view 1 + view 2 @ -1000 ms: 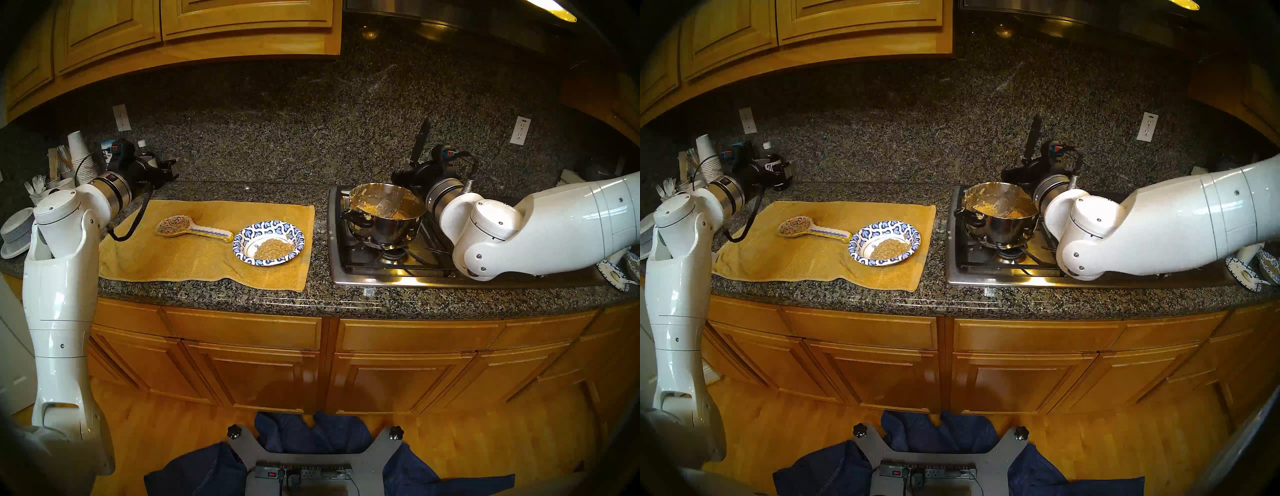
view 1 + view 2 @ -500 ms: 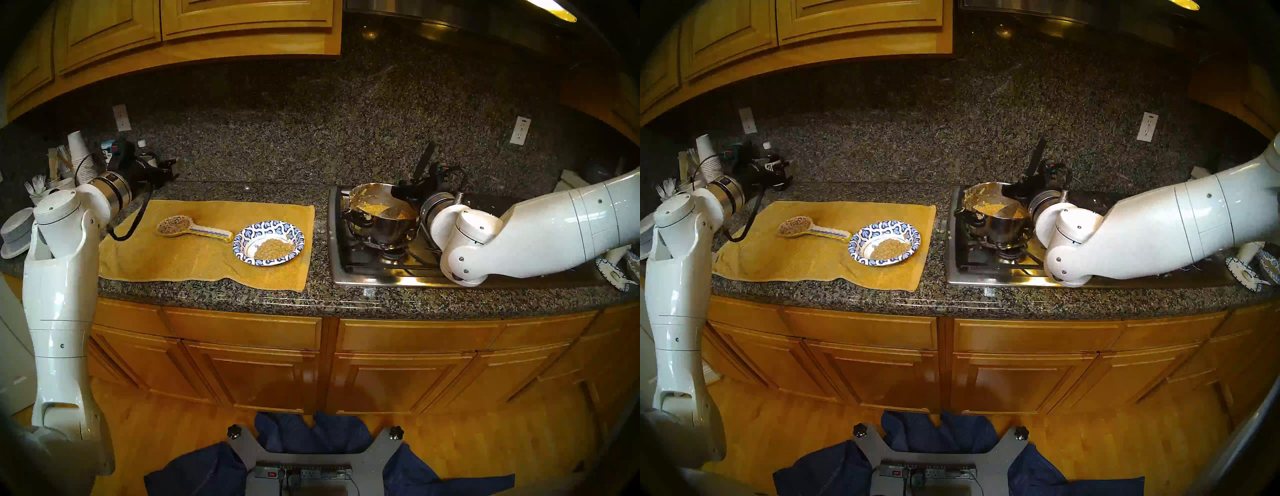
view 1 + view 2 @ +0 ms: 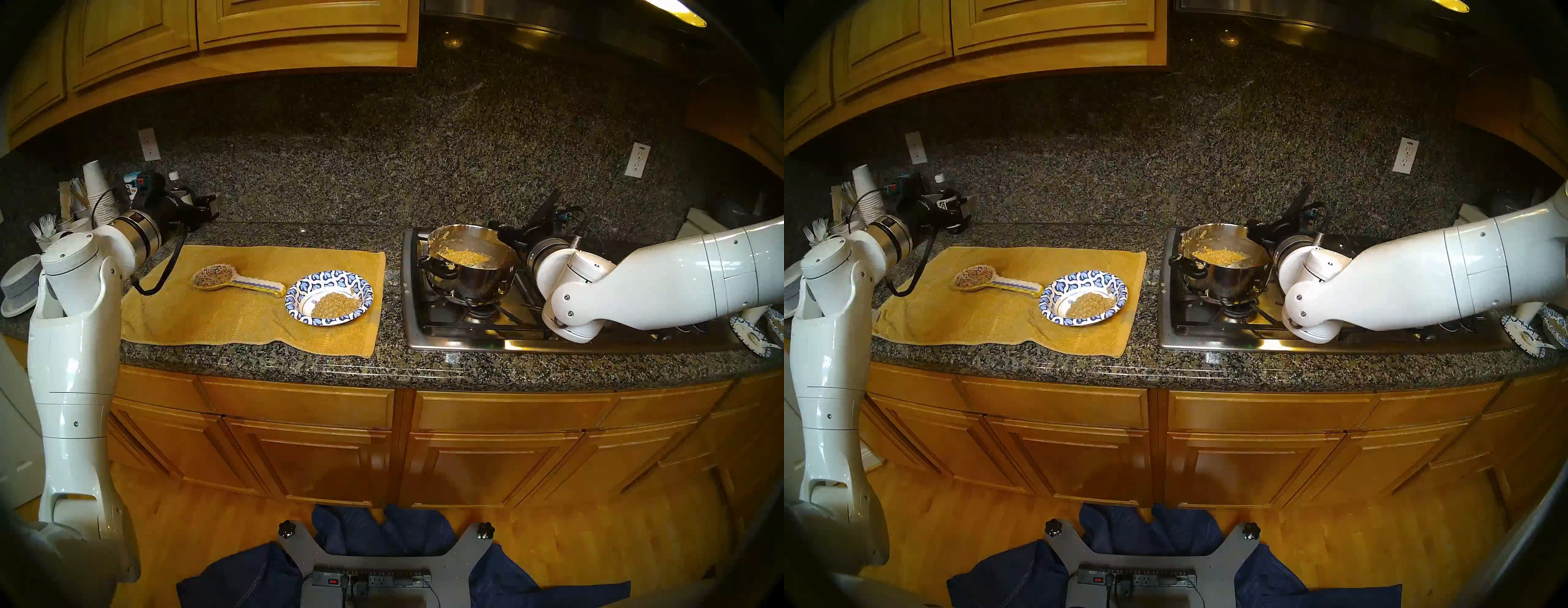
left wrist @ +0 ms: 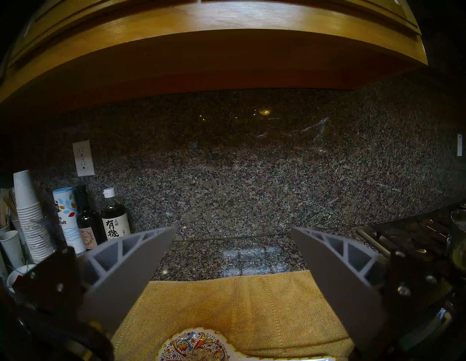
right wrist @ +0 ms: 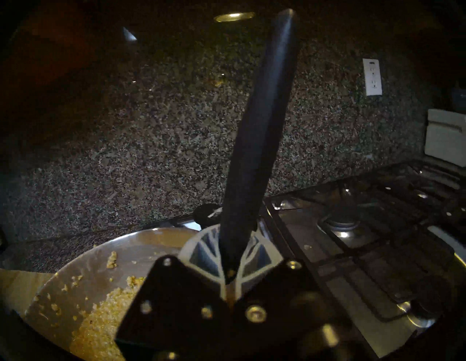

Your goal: Scoop oatmeal into bowl

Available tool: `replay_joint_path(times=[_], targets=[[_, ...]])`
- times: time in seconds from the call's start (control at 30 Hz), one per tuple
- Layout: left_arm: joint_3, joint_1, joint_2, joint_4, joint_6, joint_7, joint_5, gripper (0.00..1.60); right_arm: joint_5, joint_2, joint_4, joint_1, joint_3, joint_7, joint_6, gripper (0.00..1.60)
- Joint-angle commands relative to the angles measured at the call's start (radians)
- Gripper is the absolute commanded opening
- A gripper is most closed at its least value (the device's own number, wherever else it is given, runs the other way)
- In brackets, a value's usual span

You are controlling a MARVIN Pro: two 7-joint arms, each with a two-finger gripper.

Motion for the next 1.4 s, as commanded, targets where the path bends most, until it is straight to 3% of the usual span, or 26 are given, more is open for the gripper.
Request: replay_joint_path(times=[0.0,0.1,0.17,0.2,0.23,0.27,0.43,0.67,0.83,1.07,1.37], targets=[[-0.006,-0.035,0.008,-0.026,-0.019,-0.002,-0.004,1.60,0.034,0.033,0.014,0.016,0.026,0.028,0.006,0.35],[-0.006,-0.035,0.008,-0.026,-0.019,-0.002,-0.004,1.60,0.042,0.037,0.015,0.021,0.023,0.036,0.008,0.45],[-0.006,-0.035,0.008,-0.026,-0.019,-0.002,-0.004,1.60,0.047,0.041,0.015,0.026,0.022,0.040,0.007,0.92],[-0.006,-0.035,0.008,-0.026,-0.019,-0.002,-0.004,1.60,0.049,0.044,0.016,0.029,0.021,0.041,0.007,1.29],[-0.006,-0.035,0.008,-0.026,-0.018,-0.002,-0.004,1.60,0.052,0.048,0.015,0.034,0.022,0.043,0.004,1.55],[-0.006,-0.035,0.009,-0.026,-0.018,-0.002,-0.004,1.60,0.054,0.053,0.014,0.042,0.022,0.043,0.003,1.60],[-0.006,-0.033,0.009,-0.026,-0.015,-0.001,-0.005,1.60,0.053,0.086,0.030,0.110,0.035,0.039,-0.012,1.60],[-0.006,-0.030,0.010,-0.025,-0.012,0.000,-0.005,1.60,0.024,0.146,0.097,0.141,0.125,0.035,-0.036,1.60],[-0.005,-0.031,0.011,-0.026,-0.012,0.001,-0.006,1.60,0.005,0.213,0.092,0.170,0.168,0.033,-0.048,1.60],[-0.005,-0.032,0.011,-0.026,-0.013,0.001,-0.007,1.60,0.053,0.316,0.019,0.245,0.132,-0.047,-0.119,1.60],[-0.005,-0.033,0.012,-0.027,-0.016,0.001,-0.008,1.60,0.007,0.423,-0.079,0.306,0.107,-0.103,-0.152,1.60]])
